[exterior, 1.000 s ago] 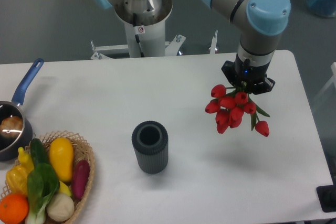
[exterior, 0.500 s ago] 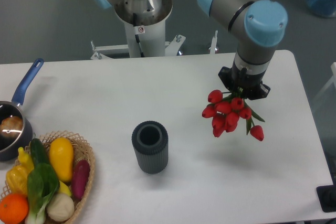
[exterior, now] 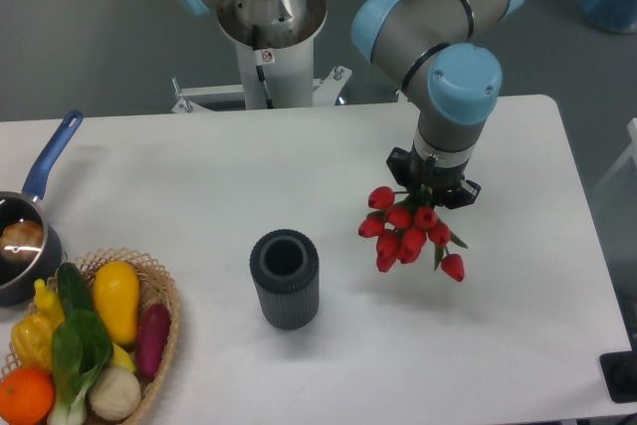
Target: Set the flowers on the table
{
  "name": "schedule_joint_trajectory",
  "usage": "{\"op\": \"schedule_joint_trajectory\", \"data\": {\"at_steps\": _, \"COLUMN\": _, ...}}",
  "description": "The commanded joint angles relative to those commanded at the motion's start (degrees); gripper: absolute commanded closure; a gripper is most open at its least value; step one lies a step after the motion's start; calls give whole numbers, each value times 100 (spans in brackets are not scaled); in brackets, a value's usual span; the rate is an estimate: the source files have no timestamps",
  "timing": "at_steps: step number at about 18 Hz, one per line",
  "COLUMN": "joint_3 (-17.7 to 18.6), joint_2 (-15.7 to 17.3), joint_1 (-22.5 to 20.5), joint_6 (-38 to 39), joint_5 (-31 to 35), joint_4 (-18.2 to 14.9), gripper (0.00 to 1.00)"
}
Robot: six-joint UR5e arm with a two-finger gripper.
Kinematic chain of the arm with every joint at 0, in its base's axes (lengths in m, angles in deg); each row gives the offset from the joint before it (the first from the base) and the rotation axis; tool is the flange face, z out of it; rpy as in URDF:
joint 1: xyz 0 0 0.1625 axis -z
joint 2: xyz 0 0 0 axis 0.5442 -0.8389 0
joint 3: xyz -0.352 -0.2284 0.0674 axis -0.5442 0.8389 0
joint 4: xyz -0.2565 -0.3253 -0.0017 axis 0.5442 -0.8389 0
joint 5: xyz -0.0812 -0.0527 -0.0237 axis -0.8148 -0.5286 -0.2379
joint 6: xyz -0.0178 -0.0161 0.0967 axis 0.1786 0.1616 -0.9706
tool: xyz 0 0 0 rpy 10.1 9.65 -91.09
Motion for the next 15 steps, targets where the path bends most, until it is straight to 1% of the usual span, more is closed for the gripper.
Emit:
{"op": "schedule_joint_trajectory", "data": {"at_steps": 3, "joint_3": -9, "joint_2": 26, "joint_1": 0, "joint_6": -18, "joint_5": -9, "joint_4": 35, "gripper": 0}}
{"op": "schedule_joint_trajectory", "data": {"at_steps": 8, "joint_3": -237, "joint_2": 97, "joint_1": -105, "joint_6": -26, "joint_5": -26, "joint_4": 26, "gripper": 0}}
{"op": "schedule_joint_trajectory", "data": {"at_steps": 11, "joint_3": -307, "joint_2": 141, "joint_1": -272, "joint_6": -61, "joint_5": -70, "joint_4": 35, "gripper": 0}}
{"op": "schedule_joint_trajectory", "data": {"at_steps": 15, "joint_3": -413, "joint_2": 141, "joint_1": -413, "joint_6": -123, "joint_5": -70, "joint_4": 202, "gripper": 0}}
